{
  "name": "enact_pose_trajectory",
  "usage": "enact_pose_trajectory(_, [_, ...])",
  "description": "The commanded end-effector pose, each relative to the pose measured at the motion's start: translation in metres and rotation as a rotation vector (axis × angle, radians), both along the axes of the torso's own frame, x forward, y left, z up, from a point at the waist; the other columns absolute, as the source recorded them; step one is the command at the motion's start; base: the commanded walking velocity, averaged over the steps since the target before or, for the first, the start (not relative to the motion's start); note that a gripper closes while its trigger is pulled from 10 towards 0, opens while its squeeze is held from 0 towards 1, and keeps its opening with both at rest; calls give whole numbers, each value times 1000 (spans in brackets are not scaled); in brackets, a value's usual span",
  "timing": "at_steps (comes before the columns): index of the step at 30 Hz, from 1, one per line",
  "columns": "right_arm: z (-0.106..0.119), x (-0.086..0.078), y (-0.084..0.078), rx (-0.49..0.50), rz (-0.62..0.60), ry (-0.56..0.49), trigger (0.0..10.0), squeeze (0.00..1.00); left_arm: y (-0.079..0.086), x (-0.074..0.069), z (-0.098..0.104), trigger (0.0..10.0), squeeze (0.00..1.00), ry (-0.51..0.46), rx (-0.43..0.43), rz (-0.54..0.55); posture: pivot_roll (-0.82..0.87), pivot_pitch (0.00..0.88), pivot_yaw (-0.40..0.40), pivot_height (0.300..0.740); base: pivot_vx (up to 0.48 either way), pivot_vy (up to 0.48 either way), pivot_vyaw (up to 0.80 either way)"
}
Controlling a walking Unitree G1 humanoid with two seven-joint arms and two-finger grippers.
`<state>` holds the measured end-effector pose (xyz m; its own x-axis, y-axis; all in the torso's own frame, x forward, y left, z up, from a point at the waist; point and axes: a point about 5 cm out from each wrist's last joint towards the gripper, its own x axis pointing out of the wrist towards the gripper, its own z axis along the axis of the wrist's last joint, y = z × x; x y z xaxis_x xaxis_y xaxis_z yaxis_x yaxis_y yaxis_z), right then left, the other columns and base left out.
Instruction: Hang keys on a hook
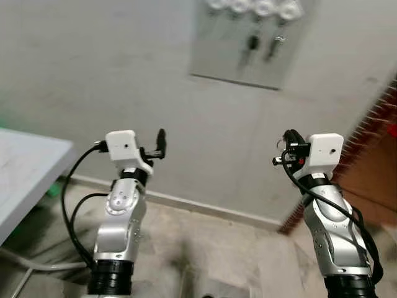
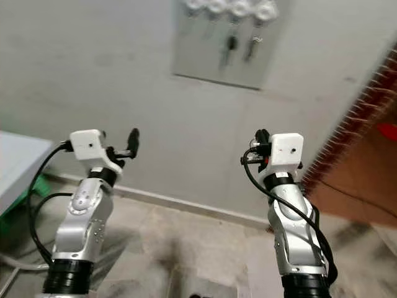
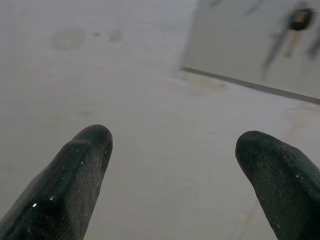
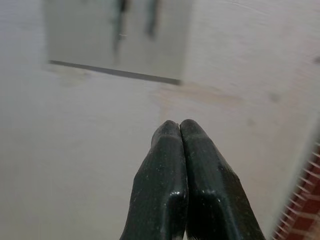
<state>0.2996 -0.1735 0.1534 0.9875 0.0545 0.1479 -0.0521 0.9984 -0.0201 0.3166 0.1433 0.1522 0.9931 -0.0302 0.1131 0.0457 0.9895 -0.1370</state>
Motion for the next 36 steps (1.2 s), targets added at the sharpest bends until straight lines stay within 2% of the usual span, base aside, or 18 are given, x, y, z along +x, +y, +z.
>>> enact_pose_trajectory(1, [3,1,-2,-4,-8,-18,10000,0,-7,2,4,10000,0,-7,2,-34,-25,56,-32,740,0,0,-663])
enact_pose_trajectory(7, [2,2,0,3,-18,-31,10000,0,-8,4,4,10000,0,-6,13,-39,-23,41,-13,740,0,0,0])
enact_pose_trajectory(11, [-3,7,-2,49,-56,1,10000,0,-8,5,1,10000,0,2,19,-44,-20,29,8,740,0,0,0])
enact_pose_trajectory(13, [-5,8,-3,42,-72,11,10000,0,-6,6,0,10000,0,10,13,-46,-21,27,18,740,0,0,0])
enact_pose_trajectory(19, [-9,10,-3,59,-55,46,10000,0,-5,9,0,10000,0,25,-6,-63,-23,18,36,740,0,0,0])
enact_pose_trajectory(23, [-6,11,-3,39,-39,29,10000,0,-8,10,0,10000,0,29,-40,-96,-22,9,28,740,0,0,0])
enact_pose_trajectory(25, [-2,13,-3,-5,-37,1,10000,0,-6,11,3,10000,0,13,-44,-91,-22,0,20,740,0,0,0])
enact_pose_trajectory(36, [7,14,-2,4,-9,-43,10000,0,-1,11,9,10000,0,-22,-61,-80,-16,1,8,740,321,0,0])
